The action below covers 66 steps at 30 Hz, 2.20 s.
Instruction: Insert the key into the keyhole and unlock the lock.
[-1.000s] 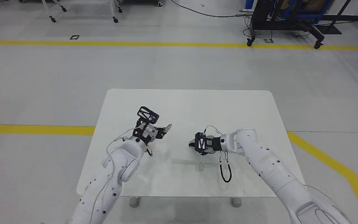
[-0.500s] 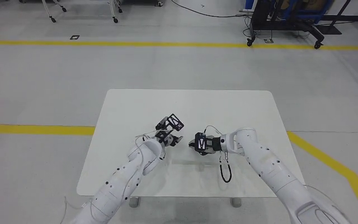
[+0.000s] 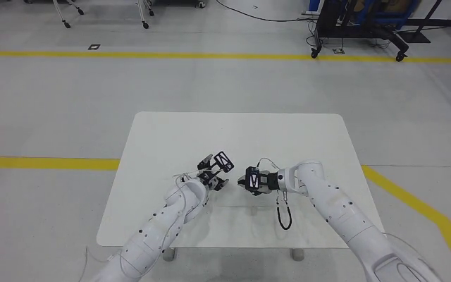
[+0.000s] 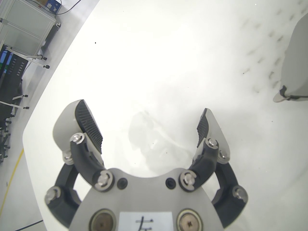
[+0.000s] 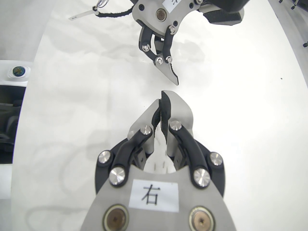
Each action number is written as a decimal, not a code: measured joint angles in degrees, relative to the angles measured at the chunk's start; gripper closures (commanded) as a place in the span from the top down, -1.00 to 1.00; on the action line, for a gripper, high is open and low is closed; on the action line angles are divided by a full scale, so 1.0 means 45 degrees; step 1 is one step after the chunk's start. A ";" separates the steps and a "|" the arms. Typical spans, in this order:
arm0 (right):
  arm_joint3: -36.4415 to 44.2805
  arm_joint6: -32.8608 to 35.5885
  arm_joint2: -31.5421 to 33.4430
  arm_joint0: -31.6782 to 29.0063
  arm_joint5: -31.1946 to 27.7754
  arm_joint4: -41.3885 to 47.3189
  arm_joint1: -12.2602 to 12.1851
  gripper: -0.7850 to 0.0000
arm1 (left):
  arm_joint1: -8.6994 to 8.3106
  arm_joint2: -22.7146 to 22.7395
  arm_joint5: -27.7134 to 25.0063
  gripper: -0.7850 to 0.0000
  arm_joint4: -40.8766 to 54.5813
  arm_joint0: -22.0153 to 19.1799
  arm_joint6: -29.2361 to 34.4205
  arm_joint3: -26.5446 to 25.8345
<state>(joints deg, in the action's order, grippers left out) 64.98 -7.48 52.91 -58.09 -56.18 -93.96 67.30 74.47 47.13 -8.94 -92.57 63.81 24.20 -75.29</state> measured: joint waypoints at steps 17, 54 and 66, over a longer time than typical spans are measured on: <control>0.1582 -0.3330 0.2982 -0.2108 -0.0031 0.2721 -0.0791 -1.00 | -0.0196 0.2246 0.0840 1.00 0.1085 0.0376 0.0114 -0.2166; 0.0080 -0.0335 0.0318 -0.1909 -0.0410 1.5768 -0.0287 -1.00 | -0.0251 0.5152 -0.4819 1.00 1.8443 0.2140 -0.0051 -0.1058; -0.0699 0.3887 -0.1228 -0.1000 -0.0405 2.2755 0.0097 -1.00 | -0.0446 0.5143 -0.5312 0.35 2.2471 0.1706 0.4287 -0.0709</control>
<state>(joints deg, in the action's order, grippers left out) 61.84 10.01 47.39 -62.59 -58.00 8.44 67.74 72.47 70.28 -32.84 8.54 71.48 43.49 -78.49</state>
